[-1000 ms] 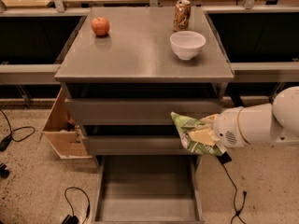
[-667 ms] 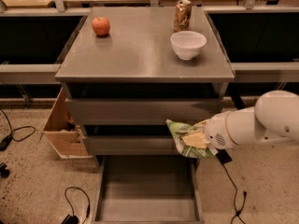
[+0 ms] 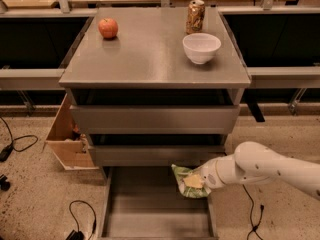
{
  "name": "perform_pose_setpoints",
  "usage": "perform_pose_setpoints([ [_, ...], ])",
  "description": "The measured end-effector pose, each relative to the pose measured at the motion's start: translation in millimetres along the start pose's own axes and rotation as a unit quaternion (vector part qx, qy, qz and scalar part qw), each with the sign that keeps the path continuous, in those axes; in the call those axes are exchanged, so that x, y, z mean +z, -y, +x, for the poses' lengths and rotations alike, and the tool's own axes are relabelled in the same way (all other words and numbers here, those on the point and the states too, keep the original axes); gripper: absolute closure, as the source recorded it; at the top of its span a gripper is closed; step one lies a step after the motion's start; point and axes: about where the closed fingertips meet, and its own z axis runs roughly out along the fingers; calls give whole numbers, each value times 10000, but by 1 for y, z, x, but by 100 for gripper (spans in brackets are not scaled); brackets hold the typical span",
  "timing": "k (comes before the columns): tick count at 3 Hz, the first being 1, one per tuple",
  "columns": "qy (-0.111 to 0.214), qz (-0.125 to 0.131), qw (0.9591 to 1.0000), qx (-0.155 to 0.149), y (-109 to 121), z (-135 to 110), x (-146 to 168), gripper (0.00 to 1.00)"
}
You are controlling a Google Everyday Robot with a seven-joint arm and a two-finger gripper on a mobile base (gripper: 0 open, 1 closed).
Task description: Place green jalapeno chip bag into bottom drawer
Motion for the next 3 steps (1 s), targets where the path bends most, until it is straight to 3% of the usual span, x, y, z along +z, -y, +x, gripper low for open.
perform_pose_setpoints([
  [1,171,-173,9995,222,17,31,48,100],
  [3,259,-601,9948,777,23,78,150,100],
])
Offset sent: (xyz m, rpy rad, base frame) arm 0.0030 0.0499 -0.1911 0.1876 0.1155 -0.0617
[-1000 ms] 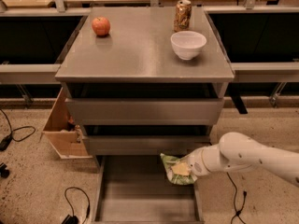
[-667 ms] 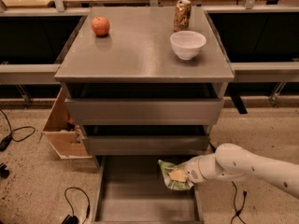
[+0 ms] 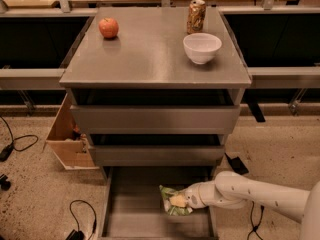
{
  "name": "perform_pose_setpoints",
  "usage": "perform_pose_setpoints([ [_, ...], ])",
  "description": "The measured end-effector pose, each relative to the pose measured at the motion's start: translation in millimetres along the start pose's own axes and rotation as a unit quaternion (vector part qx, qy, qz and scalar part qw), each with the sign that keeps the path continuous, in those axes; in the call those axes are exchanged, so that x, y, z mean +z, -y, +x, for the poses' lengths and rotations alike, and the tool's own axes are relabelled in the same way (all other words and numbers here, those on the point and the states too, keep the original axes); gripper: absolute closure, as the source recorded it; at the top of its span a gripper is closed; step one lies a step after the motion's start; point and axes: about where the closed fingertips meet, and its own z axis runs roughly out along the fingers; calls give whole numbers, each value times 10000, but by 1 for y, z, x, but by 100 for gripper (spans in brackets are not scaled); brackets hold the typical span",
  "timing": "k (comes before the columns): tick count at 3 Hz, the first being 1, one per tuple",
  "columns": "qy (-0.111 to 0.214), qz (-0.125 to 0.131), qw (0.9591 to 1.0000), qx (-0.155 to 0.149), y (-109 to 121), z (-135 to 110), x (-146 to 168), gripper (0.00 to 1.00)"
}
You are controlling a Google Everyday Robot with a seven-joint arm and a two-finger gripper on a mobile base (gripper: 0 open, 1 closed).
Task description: Place green jalapeno chip bag into bottom drawer
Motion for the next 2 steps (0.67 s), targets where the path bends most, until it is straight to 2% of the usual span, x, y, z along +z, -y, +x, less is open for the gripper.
perform_pose_setpoints([
  [2,-24,-153,9994,311,9,23,38,100],
])
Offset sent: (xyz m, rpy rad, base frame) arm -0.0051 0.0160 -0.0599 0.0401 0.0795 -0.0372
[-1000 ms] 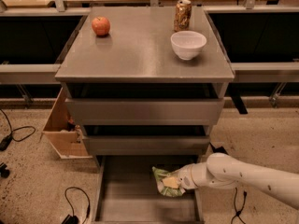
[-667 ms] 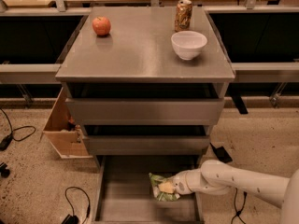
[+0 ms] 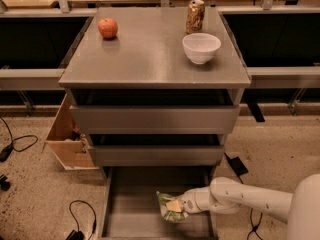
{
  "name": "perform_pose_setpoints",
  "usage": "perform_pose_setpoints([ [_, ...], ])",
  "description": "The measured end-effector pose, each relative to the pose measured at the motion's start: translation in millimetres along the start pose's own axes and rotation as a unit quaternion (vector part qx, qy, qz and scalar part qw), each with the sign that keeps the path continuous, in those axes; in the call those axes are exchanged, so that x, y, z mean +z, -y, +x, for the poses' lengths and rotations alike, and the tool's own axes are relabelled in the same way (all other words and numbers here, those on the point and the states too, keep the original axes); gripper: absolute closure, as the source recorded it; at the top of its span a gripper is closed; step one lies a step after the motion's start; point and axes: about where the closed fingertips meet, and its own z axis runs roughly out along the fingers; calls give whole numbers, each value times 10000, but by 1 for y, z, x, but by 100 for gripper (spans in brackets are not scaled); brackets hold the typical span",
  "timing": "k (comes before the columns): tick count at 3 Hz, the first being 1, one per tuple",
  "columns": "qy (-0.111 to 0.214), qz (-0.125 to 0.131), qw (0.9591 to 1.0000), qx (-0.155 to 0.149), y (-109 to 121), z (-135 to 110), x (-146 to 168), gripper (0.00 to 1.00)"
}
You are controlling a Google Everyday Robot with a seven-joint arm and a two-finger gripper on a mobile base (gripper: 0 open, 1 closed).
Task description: Place green jalapeno chip bag into bottom drawer
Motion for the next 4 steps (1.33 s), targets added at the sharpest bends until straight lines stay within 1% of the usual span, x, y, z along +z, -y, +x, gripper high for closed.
perform_pose_setpoints([
  [1,-2,-4,10000,3,0,0,0,81],
  [2,-2,-4,10000,3,0,0,1,50],
  [4,-2,-5,10000,3,0,0,1,4],
])
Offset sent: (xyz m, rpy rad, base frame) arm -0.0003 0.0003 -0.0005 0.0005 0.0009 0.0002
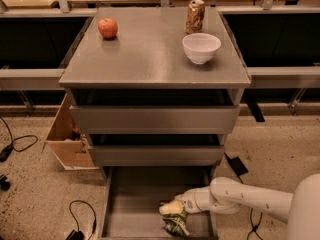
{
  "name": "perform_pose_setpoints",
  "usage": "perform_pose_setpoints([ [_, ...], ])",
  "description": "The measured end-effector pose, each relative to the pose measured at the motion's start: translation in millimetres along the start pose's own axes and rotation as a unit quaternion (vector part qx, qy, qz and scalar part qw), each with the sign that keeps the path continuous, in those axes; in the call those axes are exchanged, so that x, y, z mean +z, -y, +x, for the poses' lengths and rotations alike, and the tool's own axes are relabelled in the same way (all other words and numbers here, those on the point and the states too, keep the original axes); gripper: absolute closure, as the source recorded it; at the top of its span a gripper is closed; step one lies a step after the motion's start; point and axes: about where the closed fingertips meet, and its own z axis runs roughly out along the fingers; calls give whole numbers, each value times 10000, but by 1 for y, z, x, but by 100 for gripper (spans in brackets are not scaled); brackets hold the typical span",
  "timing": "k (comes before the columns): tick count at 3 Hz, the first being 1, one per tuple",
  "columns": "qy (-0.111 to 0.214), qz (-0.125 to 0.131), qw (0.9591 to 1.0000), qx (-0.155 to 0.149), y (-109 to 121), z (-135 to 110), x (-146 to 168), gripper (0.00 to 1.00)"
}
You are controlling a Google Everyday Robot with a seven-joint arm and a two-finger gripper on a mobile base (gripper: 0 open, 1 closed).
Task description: Place green jalapeno chip bag into bottom drawer
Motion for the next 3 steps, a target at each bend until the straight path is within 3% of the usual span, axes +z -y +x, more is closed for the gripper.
perform_pose_setpoints([
  [2,0,-1,10000,-2,0,0,0,0],
  [3,33,-166,9991,-385,-28,-21,-31,0],
])
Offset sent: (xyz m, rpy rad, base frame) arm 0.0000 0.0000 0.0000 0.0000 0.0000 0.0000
